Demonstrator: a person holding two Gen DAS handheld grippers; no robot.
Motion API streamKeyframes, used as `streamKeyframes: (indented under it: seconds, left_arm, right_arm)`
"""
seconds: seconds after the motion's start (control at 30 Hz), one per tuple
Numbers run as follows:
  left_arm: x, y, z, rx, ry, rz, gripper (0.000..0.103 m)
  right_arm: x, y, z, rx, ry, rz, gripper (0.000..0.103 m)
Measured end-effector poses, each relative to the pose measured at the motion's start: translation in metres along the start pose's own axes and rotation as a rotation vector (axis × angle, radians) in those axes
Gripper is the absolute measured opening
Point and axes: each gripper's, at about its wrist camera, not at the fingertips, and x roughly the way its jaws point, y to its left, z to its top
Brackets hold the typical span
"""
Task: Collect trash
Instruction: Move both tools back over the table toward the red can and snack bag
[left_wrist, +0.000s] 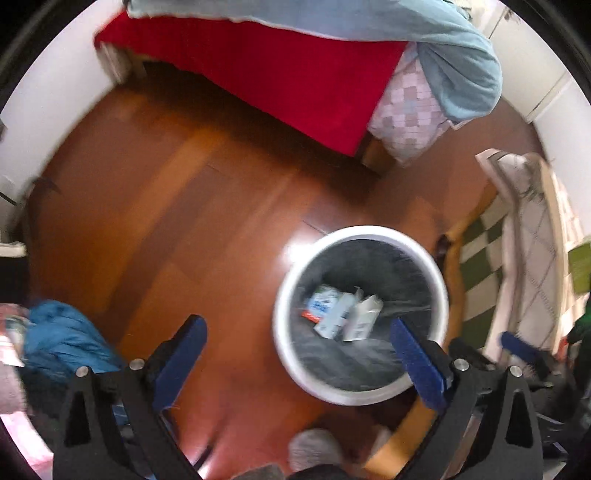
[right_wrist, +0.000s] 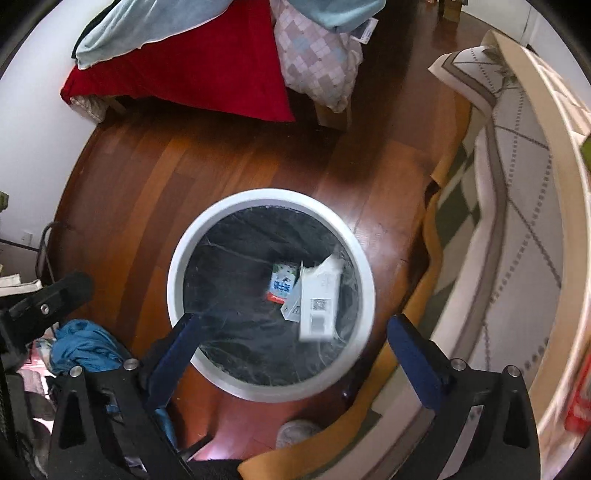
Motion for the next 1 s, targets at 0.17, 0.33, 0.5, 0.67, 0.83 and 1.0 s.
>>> streamKeyframes:
  seconds: [0.17,0.33,0.5,0.67,0.83,1.0]
  left_arm:
    - [-0.028,0.001,-0.023,0.036,-0.056,0.091,0.102]
    - [-0.052,0.004,-0.041,0.038,-0.082,0.117,0.102]
    - [-0.080,0.001,-0.051,0.048,-0.117,0.119,0.102]
    - [-0.116,-0.006,-0.060,0.059,-0.164,0.109,0.102]
    - [-0.155,-0.016,-0.068,0.070,-0.220,0.096,0.102]
    - [-0.189,-0.036,-0.072,0.062,-0.285,0.058,0.102]
  right_arm:
    - [-0.024,0.006,-0.018,-0.015,-0.017,-0.034,0.102]
    - [-0.051,0.008,-0.033,-0.027,-0.056,-0.073,0.102]
    - [-0.087,0.002,-0.047,-0.003,-0.103,-0.062,0.102]
    - [-0.124,-0.002,-0.060,-0.002,-0.145,-0.031,0.102]
    - [-0.168,-0.003,-0.072,-0.017,-0.206,0.013,0.102]
    - [-0.214,-0.022,-0.083,0.019,-0.275,0.063,0.102]
